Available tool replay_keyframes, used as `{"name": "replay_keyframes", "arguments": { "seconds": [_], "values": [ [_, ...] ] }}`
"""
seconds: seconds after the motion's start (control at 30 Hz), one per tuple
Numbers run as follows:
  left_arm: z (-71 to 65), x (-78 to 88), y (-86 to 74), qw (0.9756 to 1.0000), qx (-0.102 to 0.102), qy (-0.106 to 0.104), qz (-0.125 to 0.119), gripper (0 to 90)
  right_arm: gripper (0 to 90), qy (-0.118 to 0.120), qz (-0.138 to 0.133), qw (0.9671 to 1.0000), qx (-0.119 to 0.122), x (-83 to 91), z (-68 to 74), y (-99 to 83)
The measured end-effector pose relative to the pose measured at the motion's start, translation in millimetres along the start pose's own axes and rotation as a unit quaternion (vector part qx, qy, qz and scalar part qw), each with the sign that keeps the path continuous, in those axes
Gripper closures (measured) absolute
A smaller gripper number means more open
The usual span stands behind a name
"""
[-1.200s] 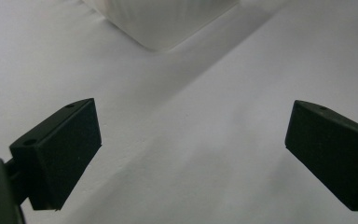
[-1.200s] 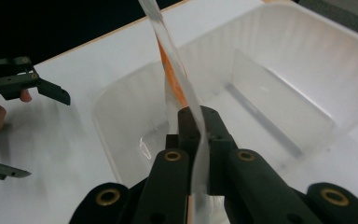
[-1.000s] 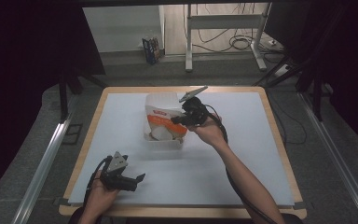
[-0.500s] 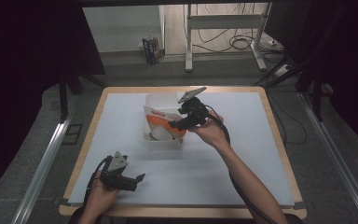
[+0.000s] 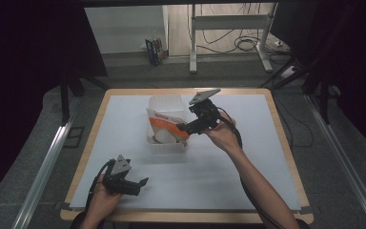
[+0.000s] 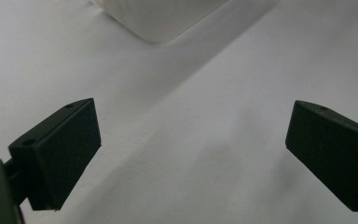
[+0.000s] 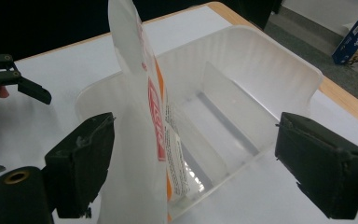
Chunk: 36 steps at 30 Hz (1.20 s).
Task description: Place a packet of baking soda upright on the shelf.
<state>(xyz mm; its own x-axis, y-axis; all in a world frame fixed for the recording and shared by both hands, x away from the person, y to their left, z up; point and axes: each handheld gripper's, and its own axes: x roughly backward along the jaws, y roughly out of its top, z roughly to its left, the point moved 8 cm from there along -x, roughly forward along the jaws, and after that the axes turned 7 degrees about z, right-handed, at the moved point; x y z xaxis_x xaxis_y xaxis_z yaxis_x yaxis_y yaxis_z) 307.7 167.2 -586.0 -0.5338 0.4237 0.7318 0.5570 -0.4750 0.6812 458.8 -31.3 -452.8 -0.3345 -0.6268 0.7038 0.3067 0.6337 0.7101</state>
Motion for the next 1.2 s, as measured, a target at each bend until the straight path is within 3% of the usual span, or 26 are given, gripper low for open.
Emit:
{"name": "replay_keyframes", "arguments": {
  "seconds": [0.37,1.2],
  "values": [
    [-0.1,-0.3,-0.3,1.0,-0.001,0.0,0.002,3.1,8.5,-0.004,0.002,1.0,0.008,7.1,1.6,-6.5],
    [-0.3,-0.8,-0.4,1.0,-0.002,0.002,0.003,3.1,0.2,-0.013,0.004,0.9999,-0.002,20.7,2.6,-29.6]
  ]
}}
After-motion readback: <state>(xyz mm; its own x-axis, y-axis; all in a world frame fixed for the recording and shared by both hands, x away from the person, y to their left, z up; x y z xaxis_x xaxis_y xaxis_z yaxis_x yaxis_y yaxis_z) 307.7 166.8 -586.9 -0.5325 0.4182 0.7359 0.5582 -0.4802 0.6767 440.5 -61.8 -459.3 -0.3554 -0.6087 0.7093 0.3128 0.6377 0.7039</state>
